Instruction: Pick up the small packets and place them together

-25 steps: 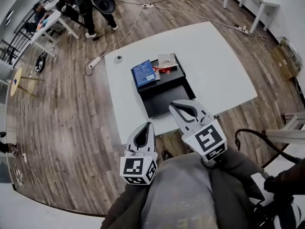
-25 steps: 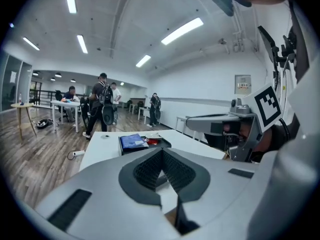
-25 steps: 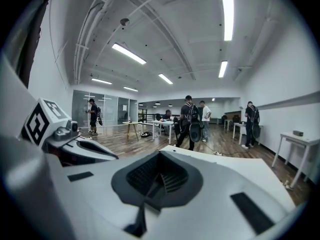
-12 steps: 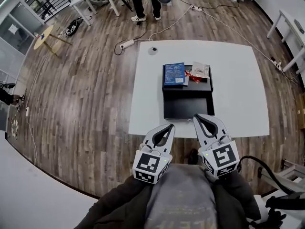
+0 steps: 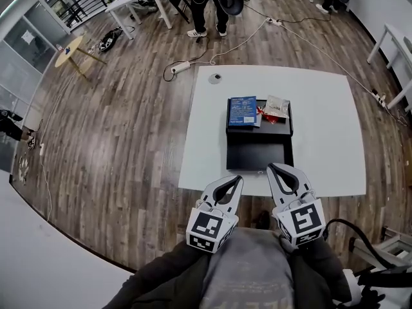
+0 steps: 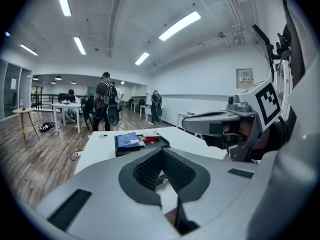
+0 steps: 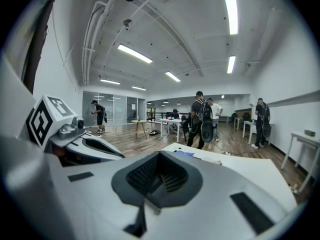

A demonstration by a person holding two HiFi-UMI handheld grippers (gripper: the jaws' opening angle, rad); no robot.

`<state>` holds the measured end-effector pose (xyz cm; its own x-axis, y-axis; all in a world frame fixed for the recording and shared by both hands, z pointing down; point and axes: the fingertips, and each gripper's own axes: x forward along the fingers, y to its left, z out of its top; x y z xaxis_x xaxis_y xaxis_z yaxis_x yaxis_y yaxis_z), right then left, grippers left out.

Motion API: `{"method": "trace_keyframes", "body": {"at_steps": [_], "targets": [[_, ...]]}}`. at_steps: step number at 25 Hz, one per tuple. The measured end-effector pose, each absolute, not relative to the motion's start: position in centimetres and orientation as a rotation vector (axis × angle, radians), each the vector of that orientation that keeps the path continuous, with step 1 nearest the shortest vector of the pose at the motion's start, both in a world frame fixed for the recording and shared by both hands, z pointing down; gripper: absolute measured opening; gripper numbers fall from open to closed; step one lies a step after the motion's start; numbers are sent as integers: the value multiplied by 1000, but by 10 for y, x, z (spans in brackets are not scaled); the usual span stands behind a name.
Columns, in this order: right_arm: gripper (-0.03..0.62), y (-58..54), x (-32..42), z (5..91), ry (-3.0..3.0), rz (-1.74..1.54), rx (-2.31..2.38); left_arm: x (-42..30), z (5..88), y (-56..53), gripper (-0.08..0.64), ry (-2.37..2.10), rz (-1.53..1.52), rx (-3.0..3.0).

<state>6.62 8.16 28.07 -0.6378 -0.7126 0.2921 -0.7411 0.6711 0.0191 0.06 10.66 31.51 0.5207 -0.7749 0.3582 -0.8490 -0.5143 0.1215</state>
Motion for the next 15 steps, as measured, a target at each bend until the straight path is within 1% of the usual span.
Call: {"method": "trace_keyframes", "body": {"at_steps": [15], "targets": [[3, 89, 74, 279, -2617, 159, 1186, 5, 315, 116, 3, -1354, 372, 2486]]}}
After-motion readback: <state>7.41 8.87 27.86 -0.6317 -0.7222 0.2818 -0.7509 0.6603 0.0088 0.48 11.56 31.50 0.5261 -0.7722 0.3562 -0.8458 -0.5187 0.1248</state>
